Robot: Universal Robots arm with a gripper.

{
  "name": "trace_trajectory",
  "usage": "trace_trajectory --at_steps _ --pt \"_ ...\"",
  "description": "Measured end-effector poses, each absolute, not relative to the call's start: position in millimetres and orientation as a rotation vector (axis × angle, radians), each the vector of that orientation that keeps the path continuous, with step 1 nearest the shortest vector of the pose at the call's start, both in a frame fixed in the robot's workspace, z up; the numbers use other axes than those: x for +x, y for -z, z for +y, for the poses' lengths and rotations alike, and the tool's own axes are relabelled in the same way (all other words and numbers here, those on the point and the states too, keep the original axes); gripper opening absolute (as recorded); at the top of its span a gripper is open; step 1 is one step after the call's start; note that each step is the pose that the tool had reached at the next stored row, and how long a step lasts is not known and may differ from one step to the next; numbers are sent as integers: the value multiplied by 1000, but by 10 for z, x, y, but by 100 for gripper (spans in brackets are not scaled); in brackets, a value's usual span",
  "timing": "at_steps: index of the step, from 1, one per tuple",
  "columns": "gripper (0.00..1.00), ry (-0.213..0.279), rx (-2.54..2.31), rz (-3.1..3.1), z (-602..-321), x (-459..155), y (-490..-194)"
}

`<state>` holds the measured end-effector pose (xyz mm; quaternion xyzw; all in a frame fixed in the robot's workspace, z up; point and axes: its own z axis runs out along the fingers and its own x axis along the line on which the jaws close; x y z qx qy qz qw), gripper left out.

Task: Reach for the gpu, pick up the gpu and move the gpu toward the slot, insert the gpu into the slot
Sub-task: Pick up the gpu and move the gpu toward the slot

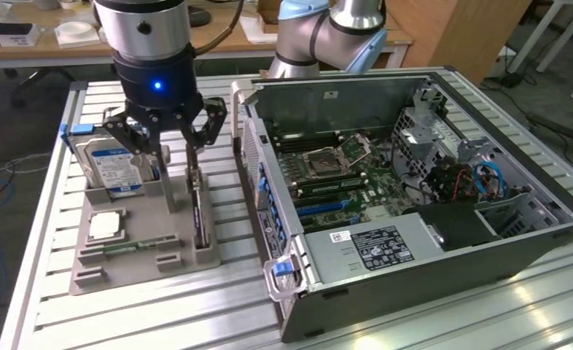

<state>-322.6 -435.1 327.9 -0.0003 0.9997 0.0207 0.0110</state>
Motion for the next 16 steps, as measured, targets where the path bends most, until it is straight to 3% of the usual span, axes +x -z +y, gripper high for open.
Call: trace_trajectory --at_steps 16 --pt "47 -64 0 3115 -4363 -3107 -2989"
